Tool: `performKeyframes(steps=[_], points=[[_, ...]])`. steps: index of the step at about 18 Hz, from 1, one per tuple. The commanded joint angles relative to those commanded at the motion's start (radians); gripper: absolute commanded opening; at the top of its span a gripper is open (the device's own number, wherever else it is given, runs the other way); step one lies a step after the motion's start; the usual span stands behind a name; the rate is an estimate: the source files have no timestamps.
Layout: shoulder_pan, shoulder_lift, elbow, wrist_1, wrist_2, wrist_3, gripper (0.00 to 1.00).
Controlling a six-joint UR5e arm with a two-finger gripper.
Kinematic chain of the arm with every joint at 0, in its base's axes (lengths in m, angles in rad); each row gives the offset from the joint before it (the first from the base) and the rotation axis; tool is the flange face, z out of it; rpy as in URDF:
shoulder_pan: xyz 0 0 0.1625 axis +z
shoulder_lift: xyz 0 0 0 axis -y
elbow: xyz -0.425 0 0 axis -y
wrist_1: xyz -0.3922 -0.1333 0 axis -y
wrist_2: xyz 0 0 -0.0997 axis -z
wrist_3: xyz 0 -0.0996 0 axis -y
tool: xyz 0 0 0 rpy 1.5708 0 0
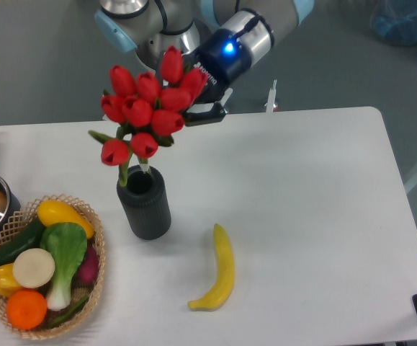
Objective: Pick up the flowers from the vase
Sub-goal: 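Lift the gripped tulips up out of the vase and carry them away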
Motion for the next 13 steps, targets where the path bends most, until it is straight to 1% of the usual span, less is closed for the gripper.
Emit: performKeyframes(steps=[2,4,7,9,10,11,13], points=[[0.026,-0.006,0.026,-0.002,0.005,0.0,0.02],[0.043,-0.049,0.049,-0.002,0.025,0.015,0.02],[0.061,-0.092,0.071,0.0,0.113,0.122,0.03],[0.068,-0.13,0.104,-0.003,0.17,0.158,0.03],[0.072,-0.139,0.127,0.0,0.222,0.159,0.02],[0.072,-0.146,0.149,-0.002,0.306,0.162,0.03],[0.072,-0.143,0.166,-0.003,0.498,0.193,0.03]])
